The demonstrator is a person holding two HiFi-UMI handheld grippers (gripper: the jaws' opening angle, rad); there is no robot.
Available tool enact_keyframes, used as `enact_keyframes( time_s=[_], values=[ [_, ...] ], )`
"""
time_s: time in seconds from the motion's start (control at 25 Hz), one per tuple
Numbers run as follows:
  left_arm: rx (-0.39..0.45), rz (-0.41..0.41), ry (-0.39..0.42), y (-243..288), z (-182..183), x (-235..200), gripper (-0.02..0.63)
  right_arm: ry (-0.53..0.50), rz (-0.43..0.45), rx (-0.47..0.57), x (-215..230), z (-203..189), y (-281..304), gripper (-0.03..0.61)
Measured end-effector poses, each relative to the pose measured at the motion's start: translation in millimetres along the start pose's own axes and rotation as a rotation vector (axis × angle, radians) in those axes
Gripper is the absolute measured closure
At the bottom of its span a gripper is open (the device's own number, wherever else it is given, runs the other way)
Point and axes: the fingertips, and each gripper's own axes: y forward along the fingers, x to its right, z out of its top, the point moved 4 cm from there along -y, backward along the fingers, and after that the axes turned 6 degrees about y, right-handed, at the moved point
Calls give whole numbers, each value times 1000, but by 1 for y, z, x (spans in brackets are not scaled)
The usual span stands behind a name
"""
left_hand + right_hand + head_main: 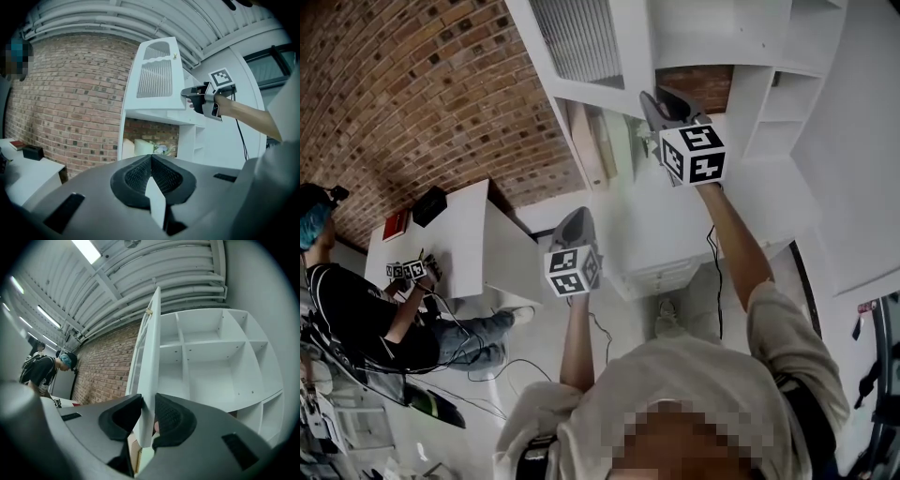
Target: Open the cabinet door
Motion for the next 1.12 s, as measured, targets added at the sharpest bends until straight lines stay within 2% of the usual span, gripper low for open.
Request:
enact_keyframes(
  time_s=[0.32, 0.64, 1.12],
  values=[
    [5, 31, -12, -50, -1, -5, 588, -16, 17, -3, -46, 6, -20, 486],
    [-4, 47, -11, -76, -10, -3, 588, -12, 19, -14, -76, 9, -26, 492],
    [-2, 163, -23, -124, -14, -24, 588, -8, 57, 5, -115, 10, -29, 495]
  ],
)
